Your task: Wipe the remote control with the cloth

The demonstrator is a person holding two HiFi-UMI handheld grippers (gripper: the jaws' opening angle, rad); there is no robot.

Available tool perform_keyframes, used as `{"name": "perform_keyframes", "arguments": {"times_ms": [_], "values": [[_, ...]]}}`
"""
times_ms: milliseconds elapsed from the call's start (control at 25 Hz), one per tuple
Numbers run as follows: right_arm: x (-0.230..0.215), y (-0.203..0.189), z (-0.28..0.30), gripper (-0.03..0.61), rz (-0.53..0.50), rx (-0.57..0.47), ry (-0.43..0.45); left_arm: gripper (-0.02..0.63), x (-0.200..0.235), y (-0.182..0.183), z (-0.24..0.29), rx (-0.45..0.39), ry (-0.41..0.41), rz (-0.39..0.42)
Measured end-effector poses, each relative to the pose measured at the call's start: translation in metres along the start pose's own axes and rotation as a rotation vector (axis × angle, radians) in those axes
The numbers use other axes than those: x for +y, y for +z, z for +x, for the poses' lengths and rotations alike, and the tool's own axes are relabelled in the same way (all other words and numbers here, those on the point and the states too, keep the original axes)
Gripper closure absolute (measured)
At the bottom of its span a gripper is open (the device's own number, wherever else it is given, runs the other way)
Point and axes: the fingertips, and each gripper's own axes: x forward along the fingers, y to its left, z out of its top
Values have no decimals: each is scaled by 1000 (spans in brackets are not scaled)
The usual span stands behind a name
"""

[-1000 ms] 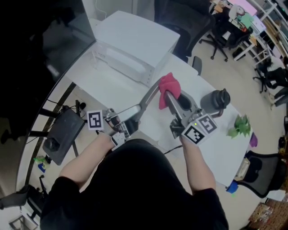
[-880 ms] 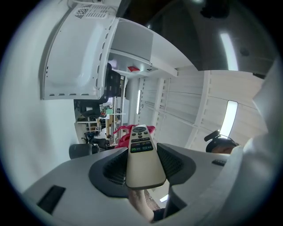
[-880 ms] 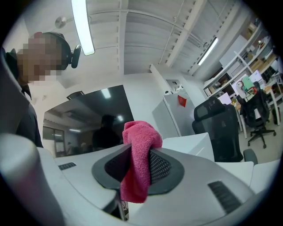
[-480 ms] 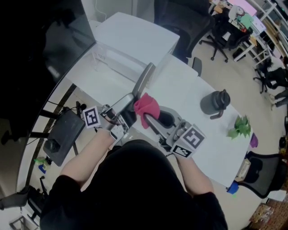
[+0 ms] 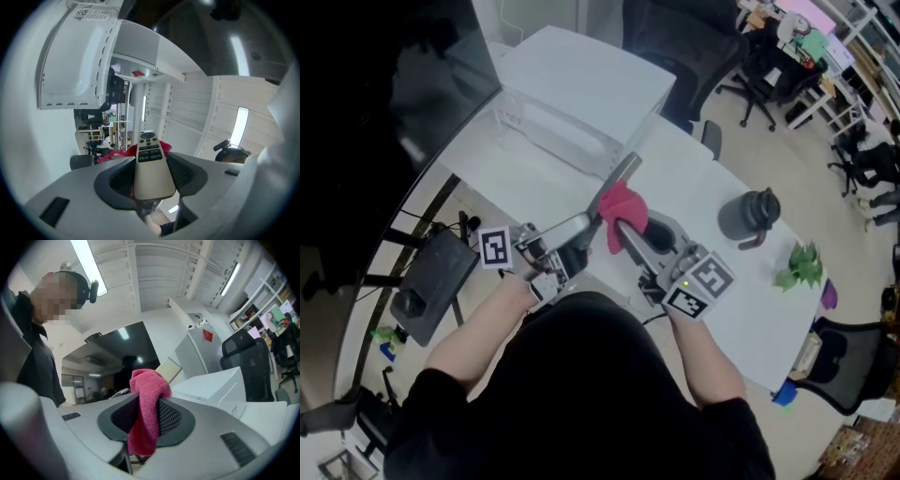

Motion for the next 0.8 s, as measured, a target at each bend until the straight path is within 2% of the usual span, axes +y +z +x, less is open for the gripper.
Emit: {"name": "perform_keyframes", "arguments": {"times_ms": [280,360,440,520,600,680,800], "values": [[-31,23,-22,479,-34,-55,-83,410,7,-29,-2,118,36,-13],[-32,28,-24,479,-38,-66,-92,410,8,-31,-2,123,39,-12],[-31,29,-28,479,-43,-72,-100,410,11,-26,-5,107,68,30],[-33,32,-35,479,-50,-86,-126,410,21,-13,-14,76,155,143],[-37,25,-45,479,-57,-69,-157,410,40,5,-34,53,307,315],[-42,10,-54,479,-54,-34,-190,410,72,21,-63,89,531,535],[-48,-16,-64,479,-38,20,-246,411,119,36,-108,242,894,865]]}}
